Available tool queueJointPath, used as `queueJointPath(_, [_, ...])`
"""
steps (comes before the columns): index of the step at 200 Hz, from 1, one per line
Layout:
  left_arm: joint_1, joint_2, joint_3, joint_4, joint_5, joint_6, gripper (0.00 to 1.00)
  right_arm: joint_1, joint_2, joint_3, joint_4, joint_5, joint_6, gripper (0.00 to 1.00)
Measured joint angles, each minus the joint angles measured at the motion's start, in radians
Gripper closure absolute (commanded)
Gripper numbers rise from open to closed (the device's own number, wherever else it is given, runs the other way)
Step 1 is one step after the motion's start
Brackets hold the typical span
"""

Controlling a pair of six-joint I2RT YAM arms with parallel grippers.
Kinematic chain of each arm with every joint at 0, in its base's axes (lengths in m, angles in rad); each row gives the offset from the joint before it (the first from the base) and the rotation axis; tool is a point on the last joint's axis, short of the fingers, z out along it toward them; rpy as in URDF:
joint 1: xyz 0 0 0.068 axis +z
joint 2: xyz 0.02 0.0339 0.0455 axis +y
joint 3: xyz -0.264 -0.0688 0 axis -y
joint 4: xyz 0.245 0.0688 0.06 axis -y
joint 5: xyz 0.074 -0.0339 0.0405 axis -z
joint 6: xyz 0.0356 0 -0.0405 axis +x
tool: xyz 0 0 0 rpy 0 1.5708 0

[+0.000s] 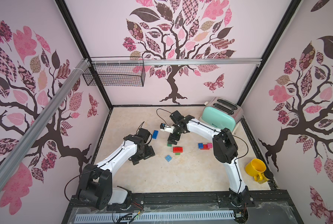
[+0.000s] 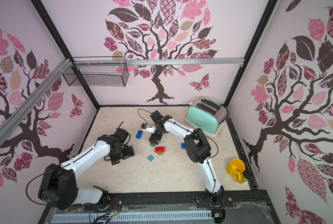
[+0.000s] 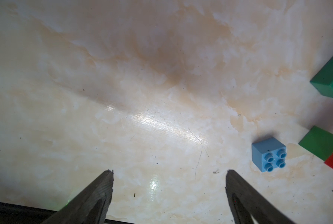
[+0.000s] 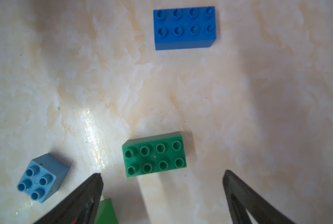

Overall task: Assemble a carrot with lego
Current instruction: Pick up the lego brick from the center of the board.

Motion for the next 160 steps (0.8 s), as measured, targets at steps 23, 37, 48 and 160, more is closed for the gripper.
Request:
queueJointPath(23, [0.001, 0.0, 0.0, 0.002, 0.0, 0.002, 0.07, 0.02, 0.039, 0.02, -0.006, 0.023, -0.001, 0.06])
queueJointPath(37, [0.002, 0.0, 0.0, 0.002, 0.0, 0.002, 0.07, 0.03, 0.057, 0.023, -0.01, 0.039, 0.002, 0.07])
queueJointPath(48, [0.002, -0.001, 0.0, 0.002, 0.0, 0.002, 0.07, 0.035, 0.067, 0.023, -0.014, 0.051, 0.002, 0.08])
queueJointPath(160, [0.008, 0.002, 0.0, 0.002, 0.008, 0.009, 0.07, 0.034, 0.077, 0.032, -0.016, 0.111, 0.011, 0.29])
